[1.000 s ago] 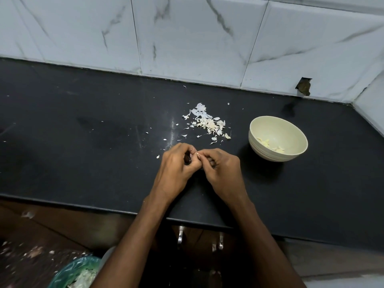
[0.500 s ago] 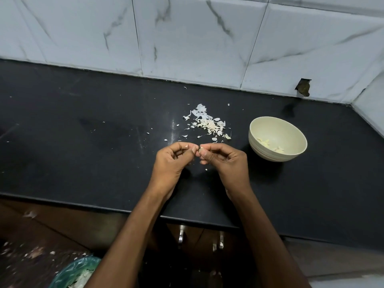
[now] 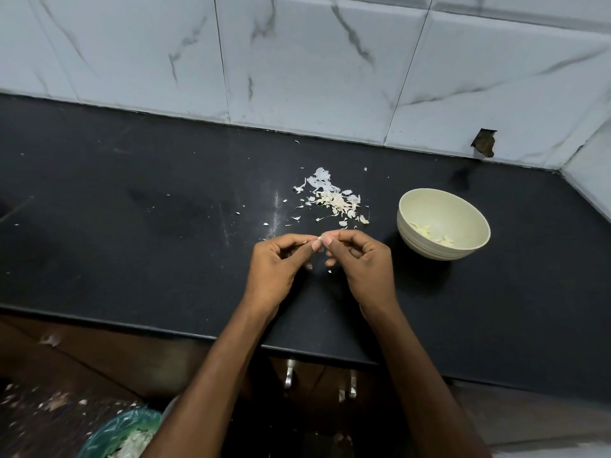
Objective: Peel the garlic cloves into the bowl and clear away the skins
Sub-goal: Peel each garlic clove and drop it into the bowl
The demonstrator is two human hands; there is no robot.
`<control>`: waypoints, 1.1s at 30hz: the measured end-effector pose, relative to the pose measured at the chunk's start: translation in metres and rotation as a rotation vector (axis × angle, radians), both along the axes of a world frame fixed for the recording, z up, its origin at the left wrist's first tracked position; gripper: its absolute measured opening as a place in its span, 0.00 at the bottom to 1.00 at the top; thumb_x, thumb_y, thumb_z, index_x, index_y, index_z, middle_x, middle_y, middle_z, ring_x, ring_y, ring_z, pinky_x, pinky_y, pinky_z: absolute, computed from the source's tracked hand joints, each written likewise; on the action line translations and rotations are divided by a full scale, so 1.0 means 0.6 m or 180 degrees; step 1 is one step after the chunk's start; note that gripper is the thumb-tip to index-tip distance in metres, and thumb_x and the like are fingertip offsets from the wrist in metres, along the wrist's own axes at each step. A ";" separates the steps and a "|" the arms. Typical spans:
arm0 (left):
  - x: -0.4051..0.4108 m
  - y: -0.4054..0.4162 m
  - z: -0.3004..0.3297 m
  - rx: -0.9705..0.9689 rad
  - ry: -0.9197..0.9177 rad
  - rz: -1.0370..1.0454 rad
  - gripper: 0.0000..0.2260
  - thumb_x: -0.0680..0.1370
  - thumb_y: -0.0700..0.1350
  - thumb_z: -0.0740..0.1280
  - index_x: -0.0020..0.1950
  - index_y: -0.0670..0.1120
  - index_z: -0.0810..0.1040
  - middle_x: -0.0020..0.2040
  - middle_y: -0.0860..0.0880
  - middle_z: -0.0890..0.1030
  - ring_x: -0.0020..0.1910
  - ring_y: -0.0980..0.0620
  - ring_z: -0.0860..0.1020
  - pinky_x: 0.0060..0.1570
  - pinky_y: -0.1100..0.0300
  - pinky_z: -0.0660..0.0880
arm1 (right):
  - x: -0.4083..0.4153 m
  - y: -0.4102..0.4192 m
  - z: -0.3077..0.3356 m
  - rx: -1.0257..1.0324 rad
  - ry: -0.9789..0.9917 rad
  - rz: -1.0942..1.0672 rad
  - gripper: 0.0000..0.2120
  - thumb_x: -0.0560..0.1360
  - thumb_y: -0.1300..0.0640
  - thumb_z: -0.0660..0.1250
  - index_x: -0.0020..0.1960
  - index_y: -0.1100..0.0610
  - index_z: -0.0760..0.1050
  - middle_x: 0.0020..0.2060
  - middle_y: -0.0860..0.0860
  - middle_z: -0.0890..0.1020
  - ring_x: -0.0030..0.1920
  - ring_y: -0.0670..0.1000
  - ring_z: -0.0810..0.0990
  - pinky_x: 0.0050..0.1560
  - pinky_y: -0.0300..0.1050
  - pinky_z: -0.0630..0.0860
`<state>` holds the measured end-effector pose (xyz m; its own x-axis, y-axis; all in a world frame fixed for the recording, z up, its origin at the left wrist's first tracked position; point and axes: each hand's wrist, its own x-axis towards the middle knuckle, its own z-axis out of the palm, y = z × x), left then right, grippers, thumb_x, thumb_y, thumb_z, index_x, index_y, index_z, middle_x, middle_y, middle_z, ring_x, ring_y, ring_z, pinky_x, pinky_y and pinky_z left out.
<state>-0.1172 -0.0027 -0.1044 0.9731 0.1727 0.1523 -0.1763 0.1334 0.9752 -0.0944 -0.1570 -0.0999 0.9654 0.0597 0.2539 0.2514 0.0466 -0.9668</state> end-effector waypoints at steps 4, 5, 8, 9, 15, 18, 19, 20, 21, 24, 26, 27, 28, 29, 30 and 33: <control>0.001 0.000 0.000 0.0014 -0.0017 0.0057 0.04 0.78 0.37 0.74 0.51 0.39 0.87 0.43 0.44 0.88 0.36 0.56 0.79 0.40 0.64 0.77 | 0.001 0.003 -0.006 -0.0221 0.0015 -0.0005 0.04 0.80 0.61 0.72 0.51 0.60 0.85 0.42 0.53 0.88 0.42 0.49 0.85 0.45 0.42 0.82; 0.001 0.000 0.000 0.0078 -0.0029 0.0108 0.04 0.78 0.38 0.74 0.51 0.40 0.87 0.43 0.44 0.88 0.37 0.55 0.79 0.40 0.63 0.77 | 0.000 0.004 -0.007 -0.0314 -0.0012 -0.0012 0.04 0.81 0.61 0.71 0.52 0.60 0.85 0.43 0.52 0.88 0.43 0.49 0.86 0.46 0.43 0.83; -0.002 -0.003 0.000 0.0296 -0.0056 0.0243 0.03 0.78 0.38 0.74 0.51 0.42 0.88 0.43 0.48 0.88 0.38 0.59 0.82 0.43 0.64 0.78 | -0.003 0.007 -0.010 -0.0614 -0.0249 -0.0179 0.05 0.81 0.62 0.71 0.51 0.57 0.86 0.42 0.49 0.88 0.43 0.49 0.88 0.47 0.43 0.84; -0.003 -0.003 0.000 0.0354 -0.0063 0.0266 0.03 0.79 0.38 0.74 0.51 0.42 0.88 0.43 0.49 0.88 0.39 0.59 0.83 0.43 0.64 0.78 | -0.003 0.008 -0.011 -0.0726 -0.0349 -0.0236 0.05 0.81 0.62 0.71 0.51 0.56 0.86 0.42 0.49 0.88 0.42 0.49 0.88 0.48 0.45 0.85; -0.006 -0.002 -0.002 0.0695 -0.0066 0.0320 0.03 0.79 0.39 0.74 0.50 0.43 0.88 0.42 0.50 0.88 0.43 0.52 0.87 0.46 0.61 0.81 | 0.000 0.008 -0.022 -0.1368 -0.0746 -0.0365 0.07 0.79 0.49 0.71 0.50 0.52 0.84 0.40 0.49 0.86 0.39 0.47 0.86 0.45 0.55 0.85; -0.007 -0.002 0.000 0.0784 -0.0052 0.0319 0.03 0.79 0.38 0.74 0.50 0.44 0.88 0.42 0.51 0.88 0.42 0.53 0.87 0.45 0.62 0.81 | 0.001 0.009 -0.026 -0.1623 -0.0871 -0.0409 0.08 0.79 0.48 0.69 0.50 0.52 0.83 0.42 0.48 0.85 0.40 0.48 0.86 0.44 0.54 0.84; -0.007 -0.002 -0.001 0.0840 -0.0057 0.0342 0.03 0.78 0.39 0.74 0.49 0.45 0.88 0.42 0.52 0.88 0.43 0.52 0.87 0.45 0.59 0.82 | 0.002 0.009 -0.028 -0.1691 -0.0898 -0.0423 0.07 0.80 0.50 0.70 0.51 0.52 0.83 0.42 0.48 0.85 0.41 0.47 0.86 0.44 0.54 0.84; -0.007 -0.002 -0.001 0.0916 -0.0064 0.0374 0.04 0.78 0.39 0.74 0.49 0.46 0.88 0.41 0.53 0.88 0.43 0.52 0.87 0.47 0.57 0.83 | 0.003 0.009 -0.030 -0.1748 -0.0930 -0.0456 0.06 0.80 0.52 0.70 0.51 0.53 0.83 0.43 0.49 0.85 0.41 0.47 0.86 0.44 0.54 0.84; -0.008 -0.002 -0.001 0.0996 -0.0075 0.0410 0.04 0.78 0.39 0.74 0.48 0.47 0.88 0.41 0.54 0.88 0.43 0.52 0.87 0.47 0.56 0.83 | 0.003 0.010 -0.031 -0.1790 -0.0961 -0.0490 0.05 0.79 0.52 0.70 0.51 0.53 0.83 0.43 0.49 0.85 0.40 0.47 0.85 0.44 0.55 0.84; -0.010 -0.004 0.001 0.1128 -0.0120 0.0488 0.07 0.78 0.39 0.75 0.46 0.52 0.87 0.40 0.55 0.87 0.42 0.55 0.86 0.47 0.56 0.83 | 0.001 0.010 -0.030 -0.1776 -0.1002 -0.0522 0.07 0.79 0.53 0.70 0.51 0.55 0.84 0.42 0.50 0.85 0.40 0.48 0.85 0.44 0.55 0.84; -0.011 -0.004 0.002 0.1152 -0.0146 0.0497 0.09 0.77 0.39 0.75 0.46 0.54 0.87 0.40 0.56 0.87 0.41 0.55 0.86 0.47 0.56 0.83 | -0.001 0.009 -0.028 -0.1804 -0.1044 -0.0540 0.05 0.79 0.56 0.71 0.51 0.55 0.85 0.41 0.50 0.85 0.39 0.49 0.85 0.43 0.55 0.83; -0.012 -0.004 0.003 0.1155 -0.0162 0.0495 0.10 0.77 0.39 0.75 0.45 0.55 0.86 0.40 0.56 0.87 0.41 0.56 0.86 0.47 0.56 0.83 | -0.001 0.008 -0.027 -0.1826 -0.1070 -0.0546 0.04 0.79 0.57 0.72 0.50 0.56 0.85 0.41 0.50 0.85 0.39 0.49 0.85 0.42 0.55 0.83; -0.012 -0.004 0.003 0.1146 -0.0176 0.0490 0.10 0.77 0.39 0.75 0.45 0.56 0.86 0.40 0.56 0.87 0.41 0.56 0.86 0.47 0.56 0.83 | -0.002 0.008 -0.025 -0.1816 -0.1073 -0.0544 0.03 0.79 0.58 0.72 0.50 0.56 0.85 0.40 0.50 0.85 0.38 0.48 0.85 0.42 0.55 0.84; -0.013 -0.004 0.004 0.1113 -0.0179 0.0483 0.11 0.77 0.38 0.75 0.45 0.56 0.86 0.40 0.56 0.87 0.41 0.55 0.86 0.47 0.55 0.84 | -0.003 0.008 -0.022 -0.1748 -0.1038 -0.0533 0.03 0.78 0.59 0.73 0.49 0.56 0.85 0.39 0.49 0.86 0.38 0.48 0.85 0.42 0.55 0.84; -0.014 -0.004 0.004 0.1058 -0.0179 0.0472 0.11 0.76 0.38 0.76 0.45 0.56 0.86 0.40 0.55 0.87 0.41 0.54 0.86 0.47 0.54 0.84 | -0.003 0.009 -0.019 -0.1634 -0.0961 -0.0514 0.03 0.78 0.60 0.73 0.48 0.57 0.85 0.39 0.49 0.86 0.38 0.48 0.86 0.42 0.55 0.84; -0.012 -0.003 -0.002 0.0836 -0.0112 0.0431 0.10 0.76 0.38 0.76 0.45 0.54 0.87 0.40 0.52 0.88 0.41 0.49 0.87 0.47 0.47 0.85 | -0.003 0.009 -0.009 -0.1382 -0.0742 -0.0395 0.02 0.77 0.61 0.74 0.47 0.58 0.86 0.37 0.48 0.87 0.36 0.47 0.87 0.43 0.55 0.85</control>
<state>-0.1245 -0.0048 -0.1055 0.9372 0.2508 0.2423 -0.2097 -0.1498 0.9662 -0.0962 -0.1516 -0.1054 0.8925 0.0958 0.4408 0.4410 -0.3910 -0.8079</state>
